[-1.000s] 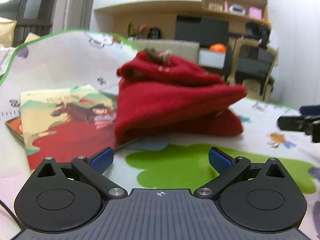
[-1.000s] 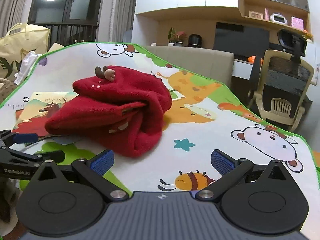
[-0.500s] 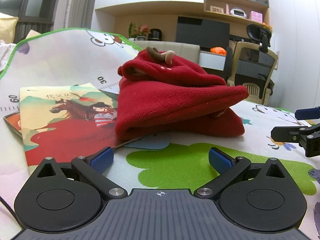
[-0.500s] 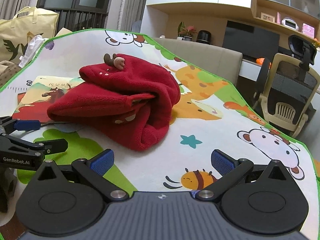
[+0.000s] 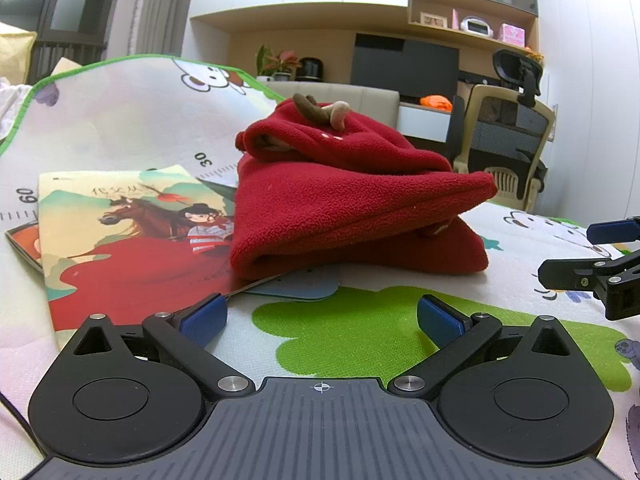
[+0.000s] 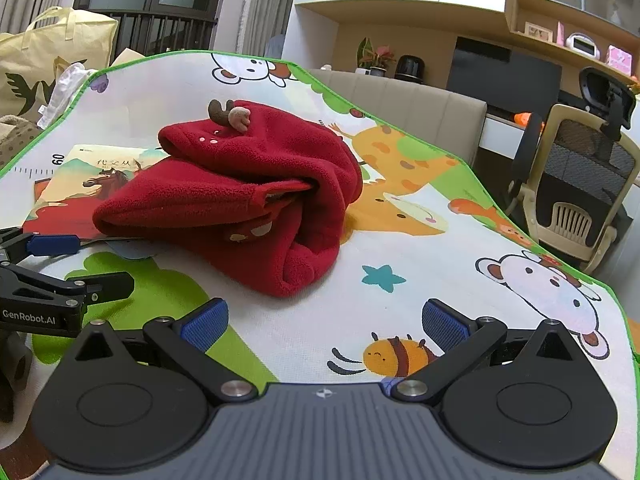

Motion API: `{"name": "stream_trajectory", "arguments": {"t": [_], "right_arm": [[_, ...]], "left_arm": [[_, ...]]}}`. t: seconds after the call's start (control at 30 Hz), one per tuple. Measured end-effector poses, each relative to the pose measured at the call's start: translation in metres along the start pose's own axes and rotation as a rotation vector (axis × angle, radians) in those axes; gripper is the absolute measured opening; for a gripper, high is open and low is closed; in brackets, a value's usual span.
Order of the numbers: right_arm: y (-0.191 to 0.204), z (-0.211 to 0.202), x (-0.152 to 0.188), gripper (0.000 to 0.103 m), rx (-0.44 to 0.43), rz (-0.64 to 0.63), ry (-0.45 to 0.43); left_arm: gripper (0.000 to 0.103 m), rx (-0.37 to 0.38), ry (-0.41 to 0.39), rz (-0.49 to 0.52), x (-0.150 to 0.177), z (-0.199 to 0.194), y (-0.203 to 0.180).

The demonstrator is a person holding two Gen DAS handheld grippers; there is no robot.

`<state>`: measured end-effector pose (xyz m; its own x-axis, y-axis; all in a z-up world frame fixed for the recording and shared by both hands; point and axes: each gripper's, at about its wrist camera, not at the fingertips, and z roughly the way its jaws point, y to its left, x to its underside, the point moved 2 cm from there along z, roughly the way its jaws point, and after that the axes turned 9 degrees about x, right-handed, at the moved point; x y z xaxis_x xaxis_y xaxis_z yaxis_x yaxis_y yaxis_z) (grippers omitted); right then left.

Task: Fold clothes

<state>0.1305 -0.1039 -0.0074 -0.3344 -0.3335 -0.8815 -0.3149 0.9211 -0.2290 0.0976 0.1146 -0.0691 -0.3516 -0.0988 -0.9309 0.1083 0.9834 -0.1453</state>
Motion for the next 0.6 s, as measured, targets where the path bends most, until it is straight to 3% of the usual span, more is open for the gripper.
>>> {"name": "stream_trajectory", "arguments": {"t": [0.6], "right_arm": [[0.0007,0.0007,-0.0004,0.103,-0.003,-0.004,0.003]], "left_arm": [[0.103,0.0,0.0,0.0,-0.0002,0.0,-0.0003]]}}
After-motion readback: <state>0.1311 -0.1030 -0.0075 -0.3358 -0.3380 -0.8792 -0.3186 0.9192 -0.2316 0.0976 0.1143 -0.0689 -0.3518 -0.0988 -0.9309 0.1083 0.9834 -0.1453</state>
